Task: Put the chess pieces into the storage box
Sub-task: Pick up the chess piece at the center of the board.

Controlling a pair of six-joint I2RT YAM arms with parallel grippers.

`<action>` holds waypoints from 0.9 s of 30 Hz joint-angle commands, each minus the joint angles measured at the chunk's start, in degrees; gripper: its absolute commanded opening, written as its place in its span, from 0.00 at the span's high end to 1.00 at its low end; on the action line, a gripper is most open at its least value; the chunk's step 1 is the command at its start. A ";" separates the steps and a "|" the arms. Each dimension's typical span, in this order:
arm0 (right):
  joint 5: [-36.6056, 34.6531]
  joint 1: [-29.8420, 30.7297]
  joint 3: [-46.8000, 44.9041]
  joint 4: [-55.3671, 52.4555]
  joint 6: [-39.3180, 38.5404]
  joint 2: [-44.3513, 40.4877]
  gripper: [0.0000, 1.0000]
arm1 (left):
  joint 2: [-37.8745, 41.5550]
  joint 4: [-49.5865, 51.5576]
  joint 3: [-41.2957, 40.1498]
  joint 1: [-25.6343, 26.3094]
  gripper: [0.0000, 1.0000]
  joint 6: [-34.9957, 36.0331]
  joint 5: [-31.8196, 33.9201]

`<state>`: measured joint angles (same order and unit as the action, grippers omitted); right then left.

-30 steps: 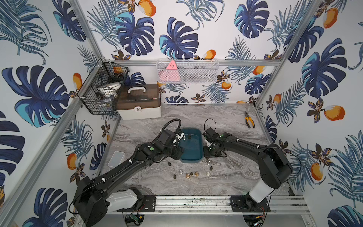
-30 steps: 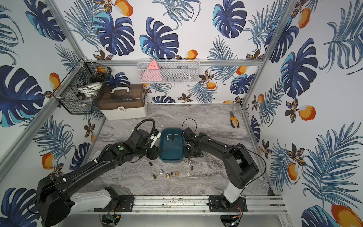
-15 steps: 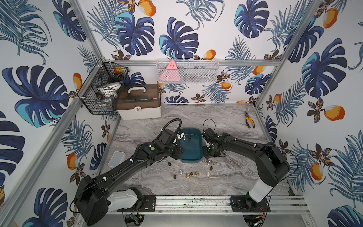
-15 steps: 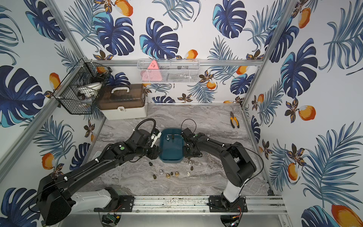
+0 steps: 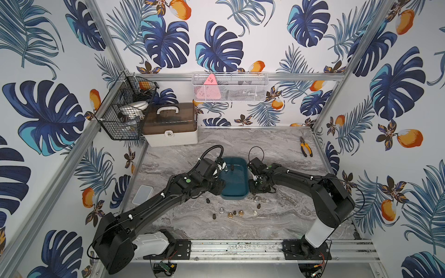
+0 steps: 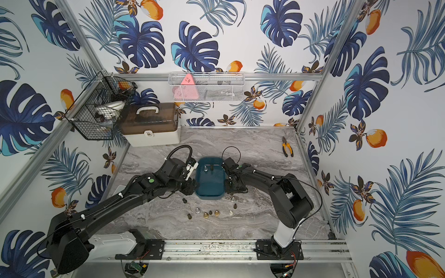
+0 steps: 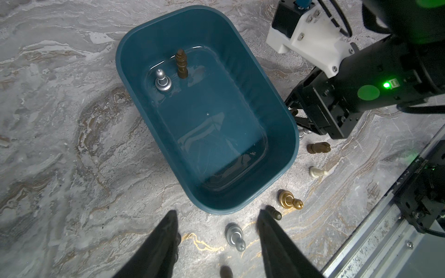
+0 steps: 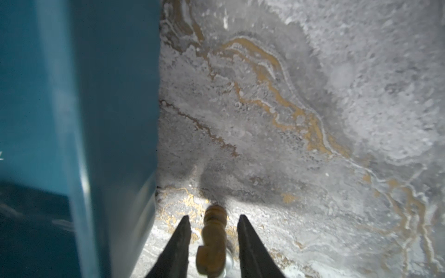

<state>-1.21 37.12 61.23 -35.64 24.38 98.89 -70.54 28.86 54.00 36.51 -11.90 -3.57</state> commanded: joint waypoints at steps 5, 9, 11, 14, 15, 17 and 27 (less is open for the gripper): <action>-0.76 0.78 0.06 -0.09 -0.78 -0.10 0.68 | -0.38 0.32 0.76 -0.03 0.43 0.56 0.22; -0.64 1.01 0.19 -0.04 -0.65 -0.45 0.72 | -0.30 0.41 0.67 -0.02 0.42 0.43 0.50; -0.77 1.02 0.29 -0.31 -0.72 -0.45 0.72 | -0.30 0.49 0.60 0.00 0.42 0.46 0.61; -1.08 1.04 -0.07 -0.31 -0.74 -0.45 0.73 | -0.56 0.61 0.76 -0.02 0.42 0.43 0.50; -1.07 1.02 -0.15 -0.23 -0.76 -0.49 0.75 | -0.64 0.60 0.76 0.00 0.42 0.41 0.41; -0.90 1.02 -0.40 -0.05 -0.76 -0.38 0.76 | -0.73 0.75 0.78 -0.02 0.42 0.44 0.46; -1.55 1.02 0.18 -0.39 -0.75 -0.75 0.81 | -0.57 0.75 0.76 -0.03 0.42 0.34 0.59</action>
<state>-2.07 38.13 60.99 -35.64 23.94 98.70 -71.26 29.76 54.41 36.51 -11.92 -3.20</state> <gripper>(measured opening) 0.209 0.579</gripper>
